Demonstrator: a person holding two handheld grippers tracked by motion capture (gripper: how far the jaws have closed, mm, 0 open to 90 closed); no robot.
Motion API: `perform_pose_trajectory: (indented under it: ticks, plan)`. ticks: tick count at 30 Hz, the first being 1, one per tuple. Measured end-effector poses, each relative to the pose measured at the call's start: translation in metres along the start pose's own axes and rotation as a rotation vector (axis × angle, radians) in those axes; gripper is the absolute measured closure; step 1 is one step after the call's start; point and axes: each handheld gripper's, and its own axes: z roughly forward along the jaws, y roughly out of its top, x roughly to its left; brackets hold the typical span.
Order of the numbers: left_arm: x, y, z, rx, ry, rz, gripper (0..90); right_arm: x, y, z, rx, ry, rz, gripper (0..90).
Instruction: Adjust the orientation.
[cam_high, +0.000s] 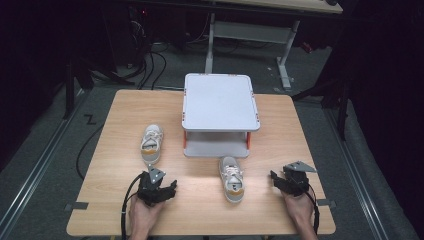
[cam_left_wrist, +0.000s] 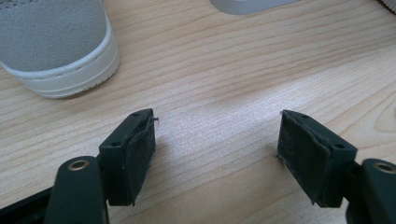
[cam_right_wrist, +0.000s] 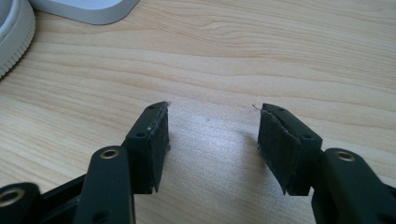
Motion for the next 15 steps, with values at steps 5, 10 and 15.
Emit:
perform_pose_trajectory:
  ticks: [5, 10, 15]
  plan:
    - [0.001, 0.004, -0.001, 0.027, -0.015, -0.007, 28.0, -0.002, 0.001, 0.001, 0.005, 0.007, 0.014, 40.4]
    - [0.0, 0.011, -0.005, 0.02, -0.009, 0.0, 29.3, -0.002, 0.001, 0.001, 0.004, 0.007, 0.014, 40.3]
    - [0.002, 0.02, -0.012, -0.001, -0.023, 0.007, 29.6, -0.002, 0.001, 0.001, 0.002, 0.009, 0.011, 40.3]
